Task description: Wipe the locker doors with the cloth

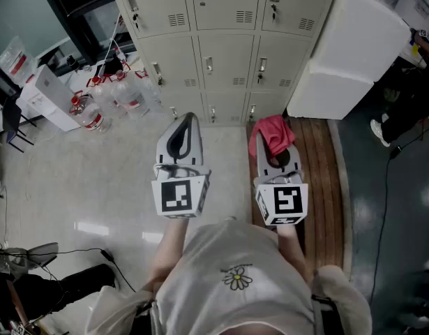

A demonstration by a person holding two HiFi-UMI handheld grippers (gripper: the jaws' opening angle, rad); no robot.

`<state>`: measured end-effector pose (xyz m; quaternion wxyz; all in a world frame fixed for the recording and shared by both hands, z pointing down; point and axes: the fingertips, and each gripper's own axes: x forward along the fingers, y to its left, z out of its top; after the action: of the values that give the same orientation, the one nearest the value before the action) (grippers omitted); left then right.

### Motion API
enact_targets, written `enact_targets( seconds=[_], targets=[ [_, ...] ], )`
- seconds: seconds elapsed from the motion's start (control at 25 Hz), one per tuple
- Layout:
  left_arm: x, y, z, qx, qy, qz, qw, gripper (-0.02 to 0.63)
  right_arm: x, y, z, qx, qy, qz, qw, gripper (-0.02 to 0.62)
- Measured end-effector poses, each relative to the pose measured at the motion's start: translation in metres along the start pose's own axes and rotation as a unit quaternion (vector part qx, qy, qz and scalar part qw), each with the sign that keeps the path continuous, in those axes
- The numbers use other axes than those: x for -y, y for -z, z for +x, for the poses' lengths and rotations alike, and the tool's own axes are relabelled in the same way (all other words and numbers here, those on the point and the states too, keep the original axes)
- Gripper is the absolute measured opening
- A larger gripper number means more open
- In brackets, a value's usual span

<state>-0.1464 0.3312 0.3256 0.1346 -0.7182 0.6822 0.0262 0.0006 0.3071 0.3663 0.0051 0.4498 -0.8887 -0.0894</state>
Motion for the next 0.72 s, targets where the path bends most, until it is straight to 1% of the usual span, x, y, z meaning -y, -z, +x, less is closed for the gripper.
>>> enact_targets(
  seconds=[0.2, 0.28, 0.52, 0.6, 0.72],
  targets=[
    [-0.002, -0.005, 0.004, 0.003, -0.001, -0.011, 0.9999, 0.015, -0.002, -0.004, 0.004, 0.005, -0.004, 0.001, 1.0, 0.032],
    [-0.001, -0.005, 0.006, 0.001, 0.003, -0.009, 1.0, 0.015, -0.003, -0.003, 0.004, 0.004, -0.007, 0.005, 1.0, 0.032],
    [0.005, -0.005, 0.013, 0.01, 0.0, -0.029, 0.9995, 0.015, 0.003, 0.003, 0.006, 0.005, -0.016, 0.04, 0.999, 0.032],
    [0.006, -0.002, 0.013, 0.009, 0.002, -0.027, 0.9996, 0.015, 0.006, 0.006, 0.006, 0.006, -0.015, 0.045, 0.999, 0.032],
    [0.009, 0.007, 0.013, -0.005, 0.009, -0.015, 0.9998, 0.015, 0.008, 0.017, 0.006, -0.009, -0.011, 0.041, 0.999, 0.032]
  ],
)
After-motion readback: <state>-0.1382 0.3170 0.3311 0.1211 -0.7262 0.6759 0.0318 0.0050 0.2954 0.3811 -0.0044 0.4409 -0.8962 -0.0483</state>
